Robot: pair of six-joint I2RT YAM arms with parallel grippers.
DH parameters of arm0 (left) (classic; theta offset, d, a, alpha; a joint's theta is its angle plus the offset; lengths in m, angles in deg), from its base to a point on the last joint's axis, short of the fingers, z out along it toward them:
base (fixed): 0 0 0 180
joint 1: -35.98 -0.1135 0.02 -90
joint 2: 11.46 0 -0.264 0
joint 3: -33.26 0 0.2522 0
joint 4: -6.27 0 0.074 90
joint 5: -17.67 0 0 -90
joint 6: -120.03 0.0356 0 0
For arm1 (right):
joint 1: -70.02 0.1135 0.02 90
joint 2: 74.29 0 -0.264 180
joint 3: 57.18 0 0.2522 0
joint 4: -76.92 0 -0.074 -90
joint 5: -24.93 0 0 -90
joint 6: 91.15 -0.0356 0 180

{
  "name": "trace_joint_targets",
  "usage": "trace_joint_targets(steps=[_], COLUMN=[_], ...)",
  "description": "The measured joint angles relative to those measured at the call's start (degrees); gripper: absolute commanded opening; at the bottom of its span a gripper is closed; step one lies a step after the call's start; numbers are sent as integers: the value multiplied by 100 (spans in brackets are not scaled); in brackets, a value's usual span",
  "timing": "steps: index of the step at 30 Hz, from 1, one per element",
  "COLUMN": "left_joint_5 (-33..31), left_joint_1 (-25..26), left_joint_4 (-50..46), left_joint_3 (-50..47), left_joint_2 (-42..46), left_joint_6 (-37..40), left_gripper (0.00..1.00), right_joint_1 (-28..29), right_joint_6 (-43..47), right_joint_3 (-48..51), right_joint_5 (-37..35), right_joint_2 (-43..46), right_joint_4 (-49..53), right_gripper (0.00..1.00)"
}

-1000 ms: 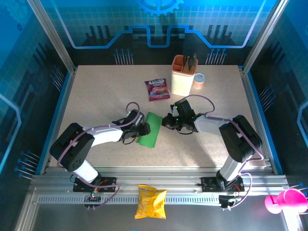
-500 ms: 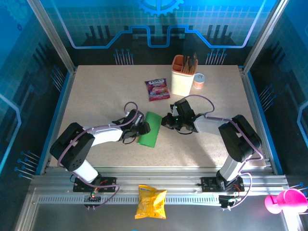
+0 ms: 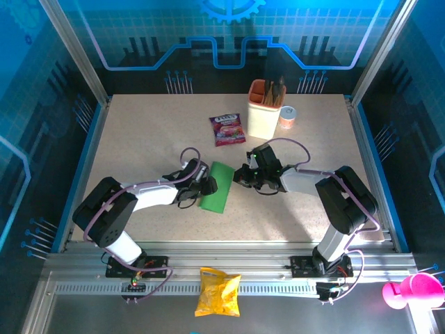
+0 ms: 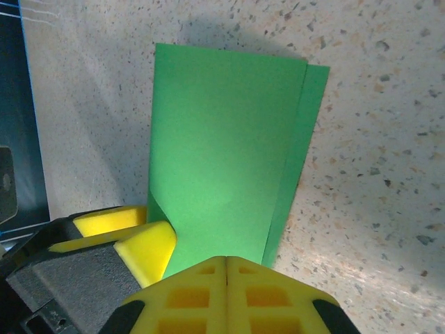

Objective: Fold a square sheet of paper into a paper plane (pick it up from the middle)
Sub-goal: First fold the square sheet of paper in half at the center of the table, then hold the square sheet of paper at the center of the table.

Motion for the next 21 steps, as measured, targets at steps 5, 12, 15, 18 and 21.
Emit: trace_joint_targets(steps=[5, 12, 15, 18, 21], left_joint_5=[-44, -87, -116, -136, -153], left_joint_1=[22, 55, 72, 83, 90], left_joint_4=[-2, -48, -52, -52, -66], left_joint_3=[13, 50, 52, 55, 68], left_joint_2=[-24, -44, -48, -59, -72], left_joint_6=[103, 258, 319, 369, 413], left_gripper=[55, 56, 56, 56, 55], right_joint_1=[-2, -59, -122, -131, -131], right_joint_6=[-92, -345, -426, -492, -540], right_joint_3=[177, 542, 612, 682, 769], right_joint_5=[-210, -636, -708, -785, -785], right_joint_2=[76, 479, 542, 551, 551], right_joint_4=[-59, -61, -63, -85, -144], right_gripper=[0, 0, 0, 0, 0])
